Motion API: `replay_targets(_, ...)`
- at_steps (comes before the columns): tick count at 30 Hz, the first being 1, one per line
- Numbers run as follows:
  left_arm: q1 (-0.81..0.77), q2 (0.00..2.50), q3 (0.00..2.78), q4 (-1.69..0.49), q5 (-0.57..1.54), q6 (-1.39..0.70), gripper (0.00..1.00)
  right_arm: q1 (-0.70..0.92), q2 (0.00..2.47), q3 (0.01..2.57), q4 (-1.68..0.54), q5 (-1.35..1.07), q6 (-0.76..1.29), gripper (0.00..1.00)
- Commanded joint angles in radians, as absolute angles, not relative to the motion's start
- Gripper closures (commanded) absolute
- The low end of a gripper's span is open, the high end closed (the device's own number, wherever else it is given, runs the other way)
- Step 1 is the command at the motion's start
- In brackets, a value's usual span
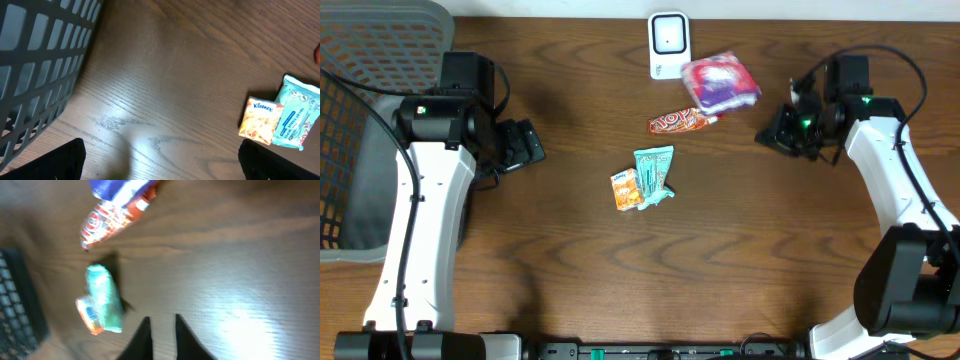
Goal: Scan the item barcode
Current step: 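Set the pack down beside the scanner and withdraw the right gripper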
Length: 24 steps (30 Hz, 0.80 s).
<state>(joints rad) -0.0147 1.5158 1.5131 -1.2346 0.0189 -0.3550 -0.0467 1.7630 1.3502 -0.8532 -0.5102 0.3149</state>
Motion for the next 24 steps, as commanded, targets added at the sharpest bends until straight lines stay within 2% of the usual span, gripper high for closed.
replay_targets(1,-0.010,1.521,1.507,-1.241,0.003,-0.350,0.02,-0.050,1.745,1.355,-0.846,-0.553,0.253,0.73)
replay_targets(2,-0.010,1.521,1.507,-1.241,0.003,-0.350,0.02,-0.048,1.744,1.358,-0.836,-0.558,0.253,0.65)
replay_targets(5,-0.010,1.521,1.507,-1.241,0.003,-0.350,0.02,-0.040,1.743,1.365,-0.776,-0.560,0.260,0.22)
replay_targets(7,-0.010,1.521,1.507,-1.241,0.003,-0.350,0.02,-0.037,1.743,1.365,-0.704,-0.560,0.295,0.03)
replay_targets(8,-0.010,1.521,1.507,-1.241,0.003,-0.350,0.02,-0.037,1.743,1.365,-0.662,-0.559,0.313,0.01)
replay_targets(14,-0.010,1.521,1.507,-1.241,0.003,-0.350,0.02,-0.037,1.743,1.365,-0.443,-0.559,0.321,0.01)
replay_targets(24,-0.010,1.521,1.507,-1.241,0.003,-0.350,0.02,-0.027,1.743,1.365,-0.430,-0.564,0.329,0.01)
